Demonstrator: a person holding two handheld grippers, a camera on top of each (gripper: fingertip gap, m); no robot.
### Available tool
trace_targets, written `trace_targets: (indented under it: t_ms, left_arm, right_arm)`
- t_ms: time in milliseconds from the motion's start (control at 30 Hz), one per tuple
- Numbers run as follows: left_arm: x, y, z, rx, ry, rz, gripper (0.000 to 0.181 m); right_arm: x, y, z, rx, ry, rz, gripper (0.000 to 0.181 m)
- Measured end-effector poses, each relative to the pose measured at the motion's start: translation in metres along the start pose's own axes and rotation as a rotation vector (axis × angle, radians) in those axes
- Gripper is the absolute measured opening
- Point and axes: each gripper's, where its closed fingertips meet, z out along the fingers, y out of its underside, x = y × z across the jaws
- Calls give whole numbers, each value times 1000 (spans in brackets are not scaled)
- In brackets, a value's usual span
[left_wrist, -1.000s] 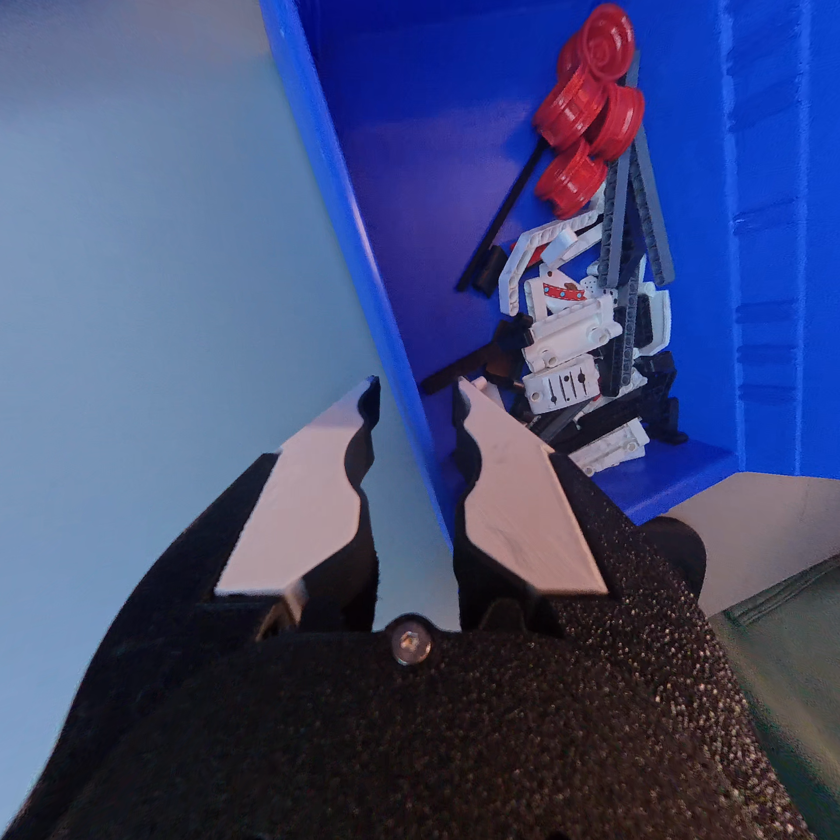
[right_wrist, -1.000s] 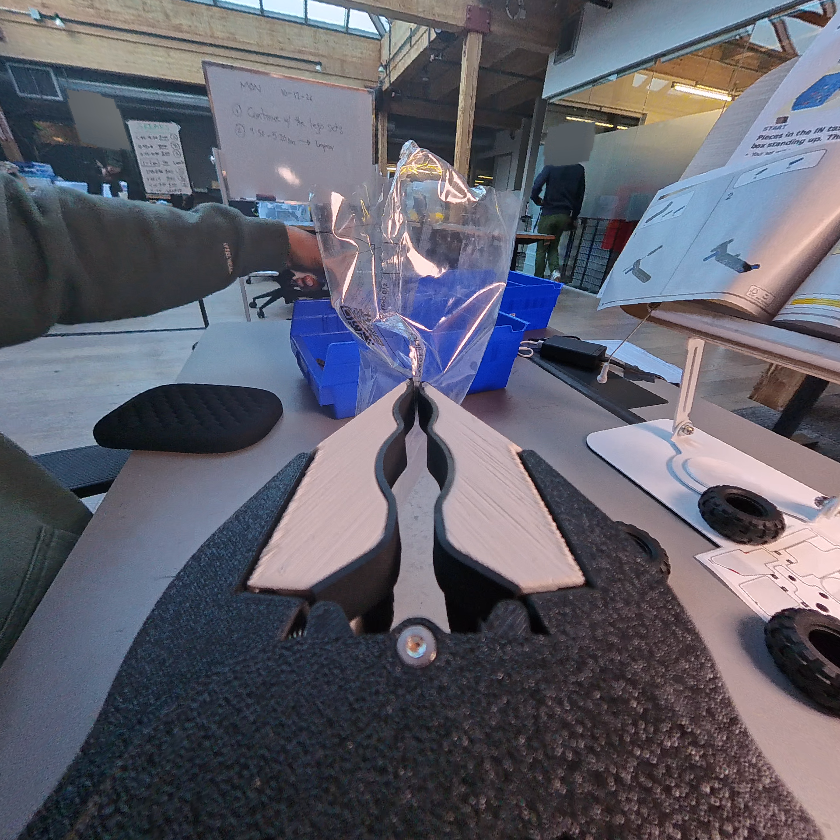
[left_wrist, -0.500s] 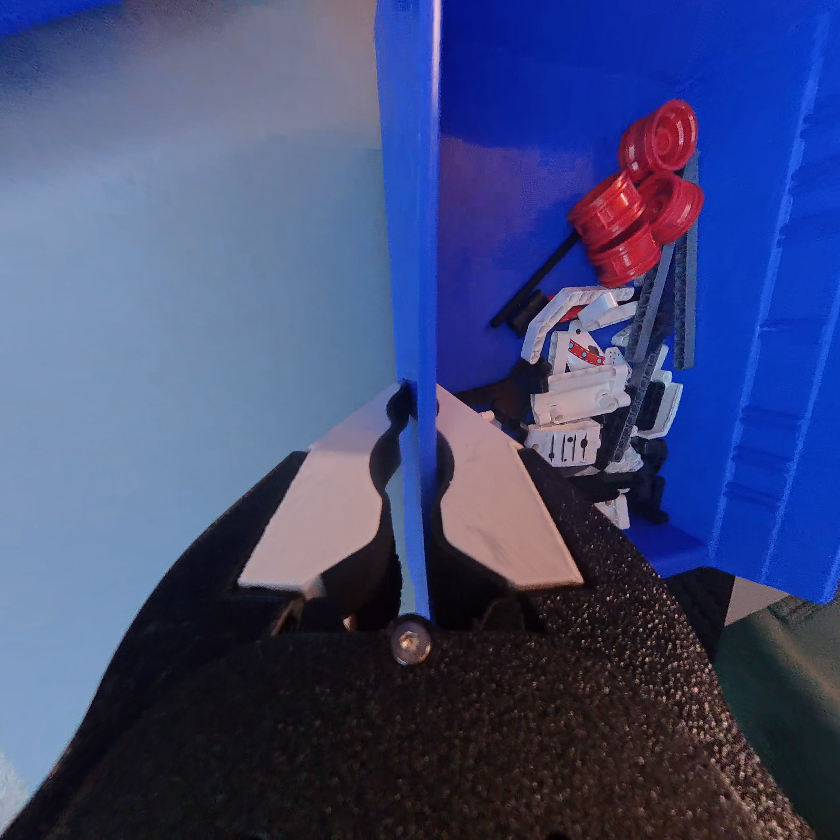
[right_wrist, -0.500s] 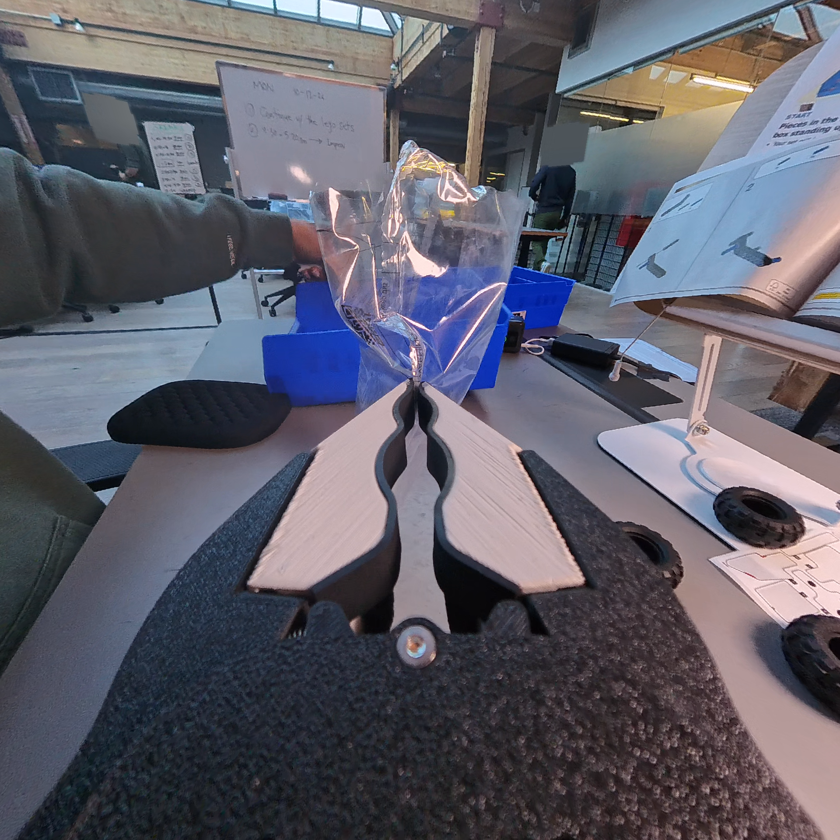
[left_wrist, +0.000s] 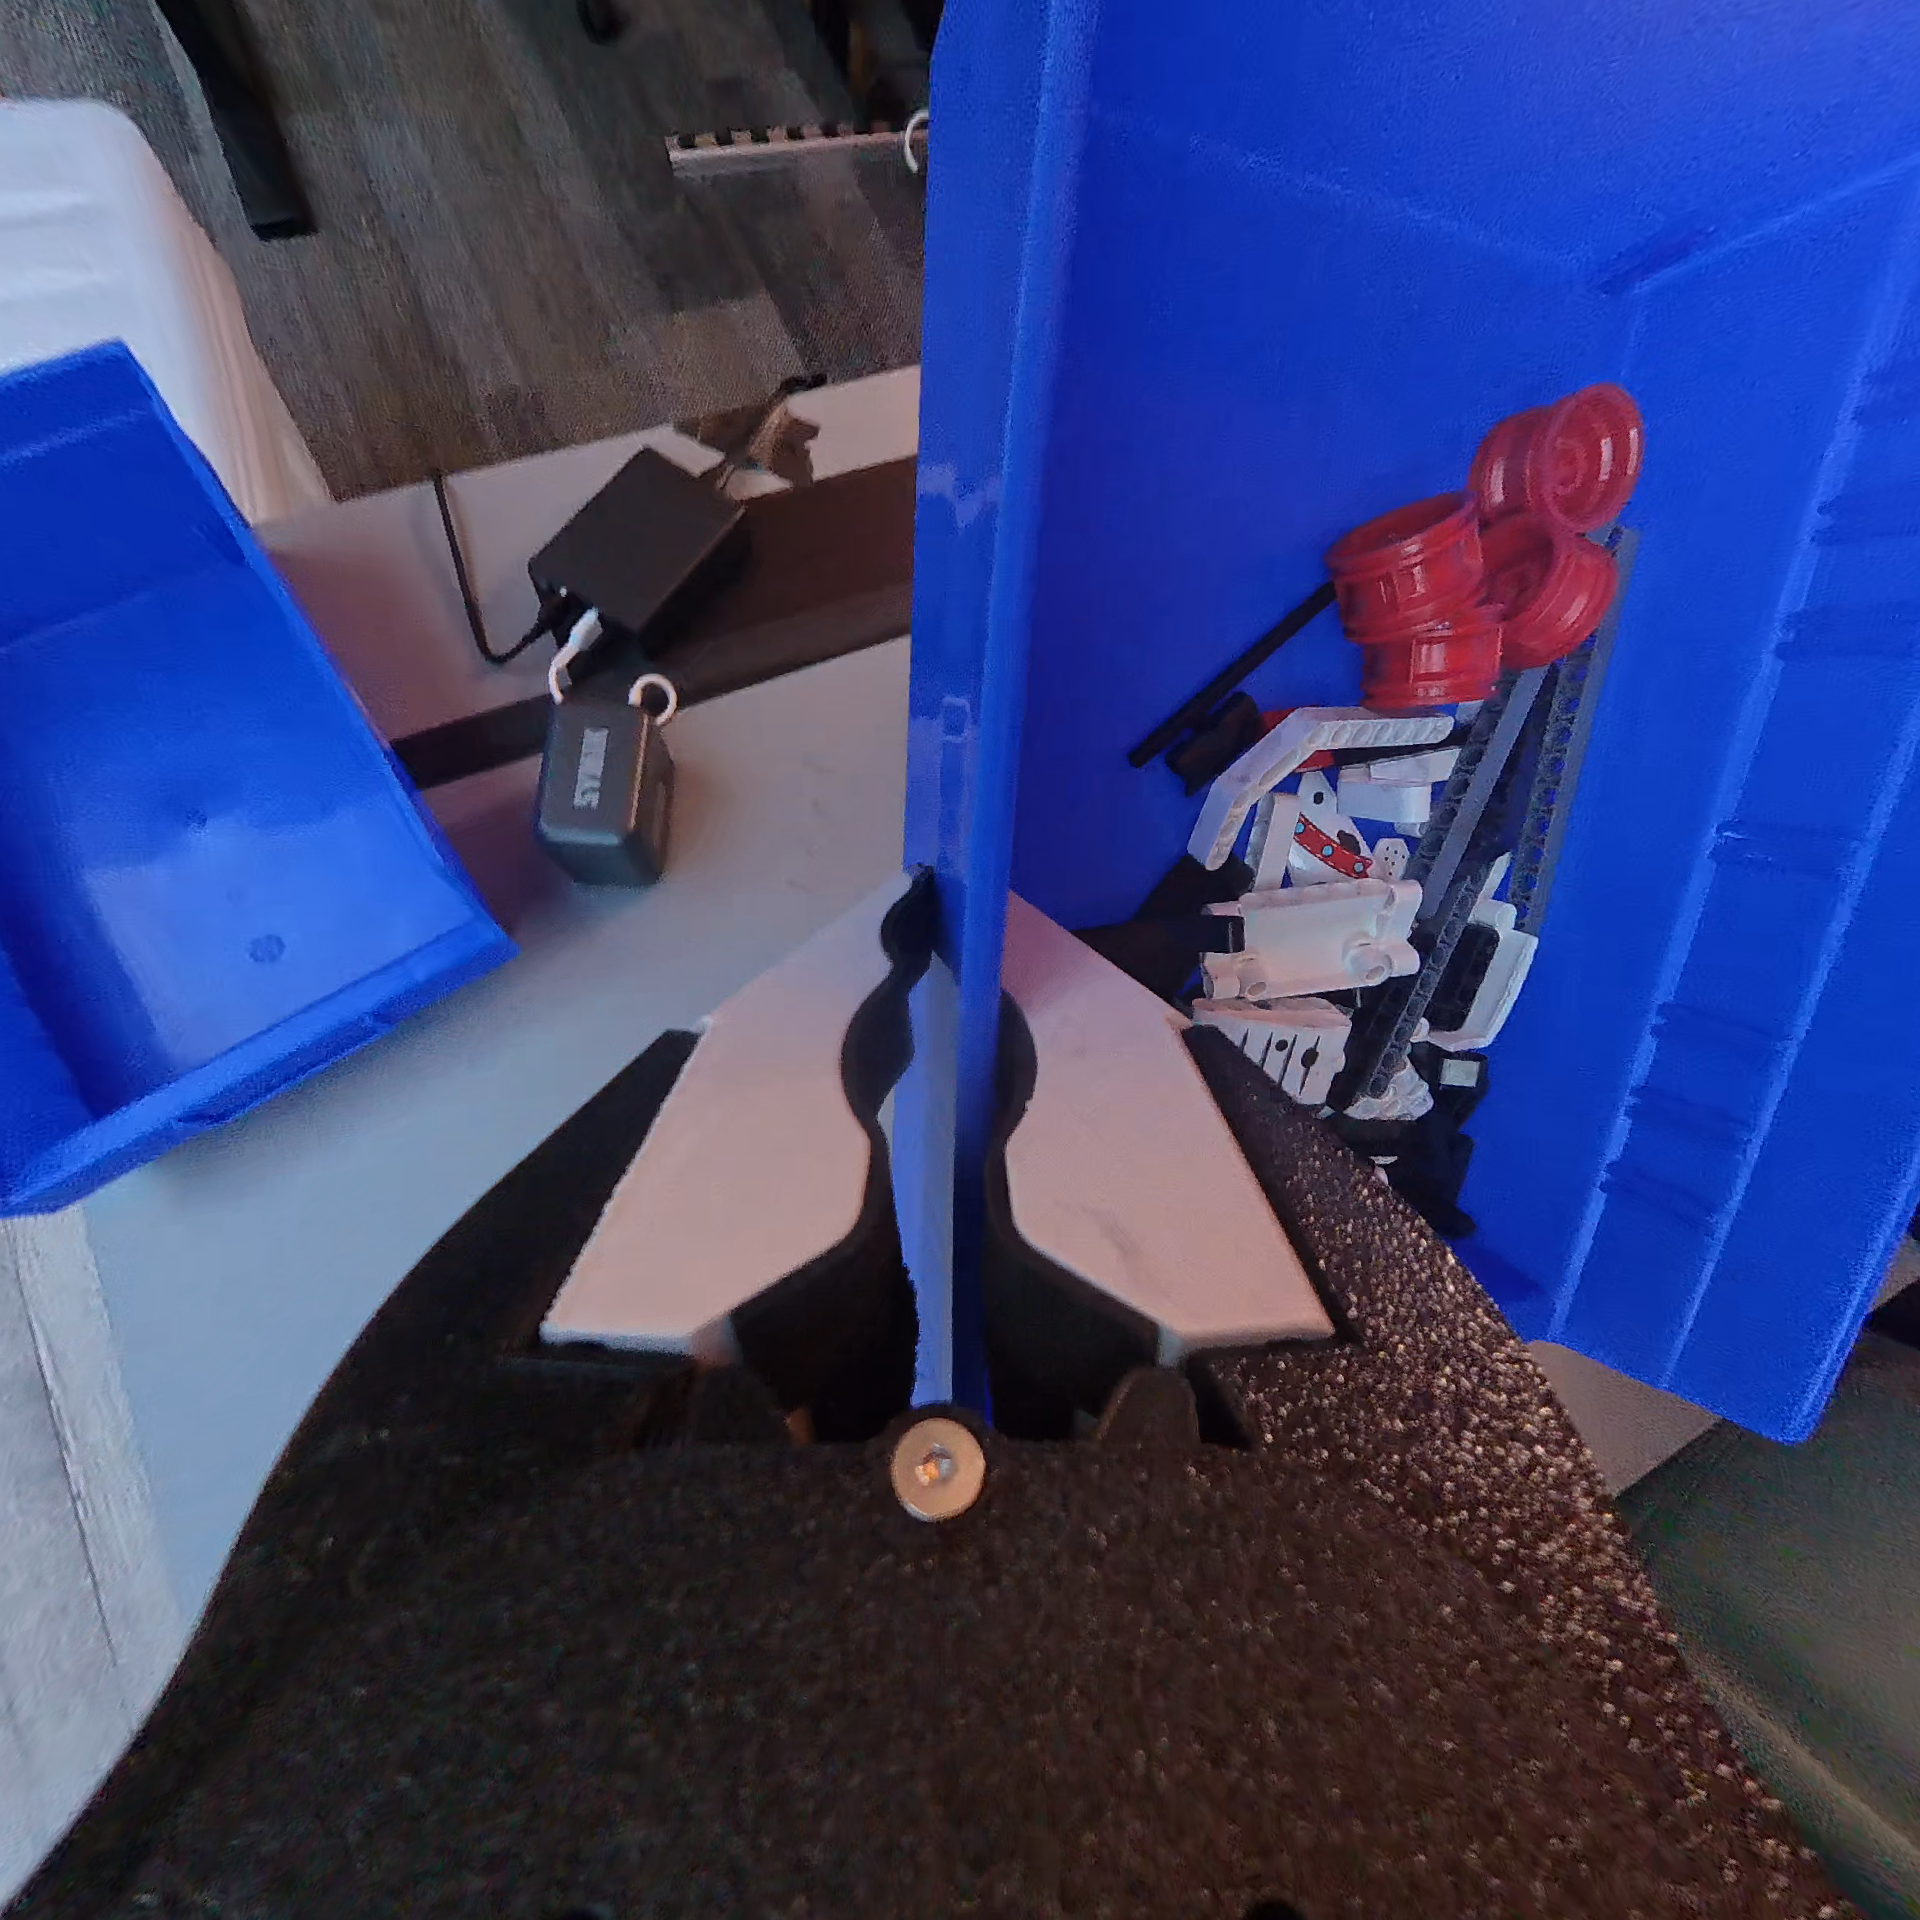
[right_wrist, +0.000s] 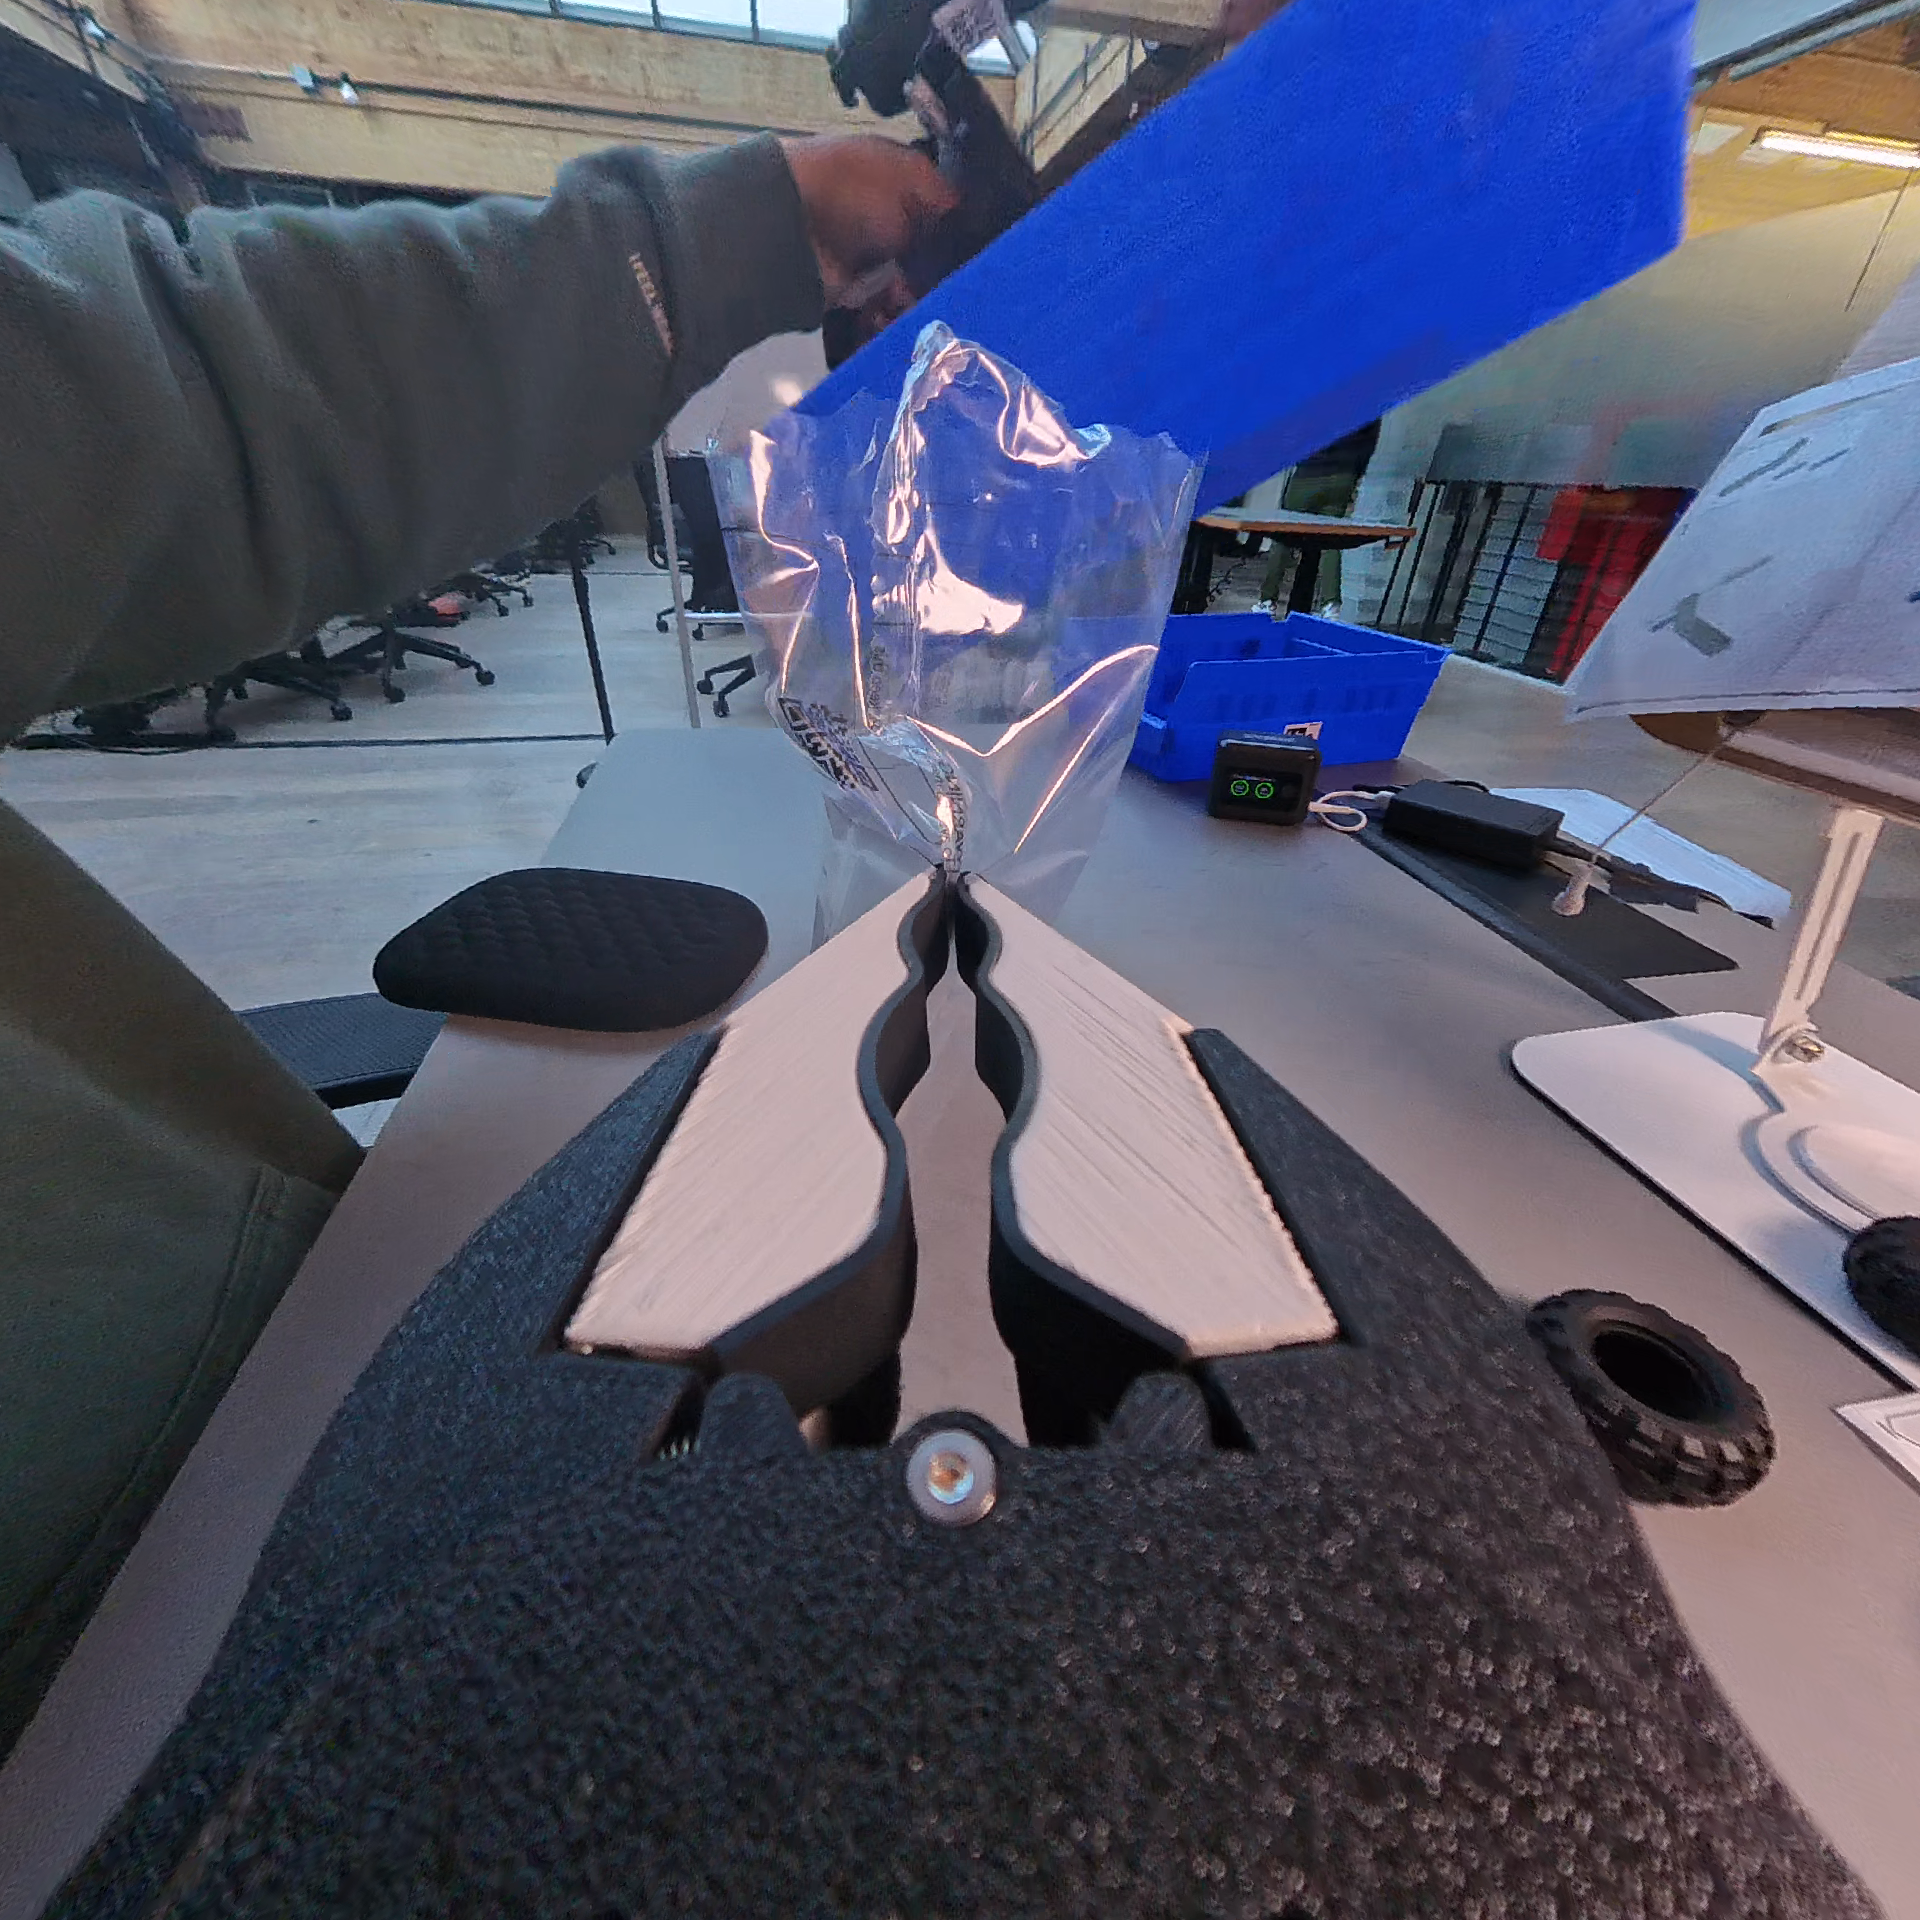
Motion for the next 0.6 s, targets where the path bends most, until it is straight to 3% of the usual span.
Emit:
trace_targets:
  t_ms: [267, 433, 600]
  left_arm:
    - [34, -81, -7, 82, 0, -33, 2]
    - [49, -106, 3, 97, 4, -55, 3]
    - [63, -112, 11, 105, -4, -29, 3]
  right_arm:
    - [-12, 0, 33, -52, -30, 17, 0]
    - [-13, 3, 62, -84, -4, 12, 0]
    - [-1, 6, 76, -94, 57, 19, 0]
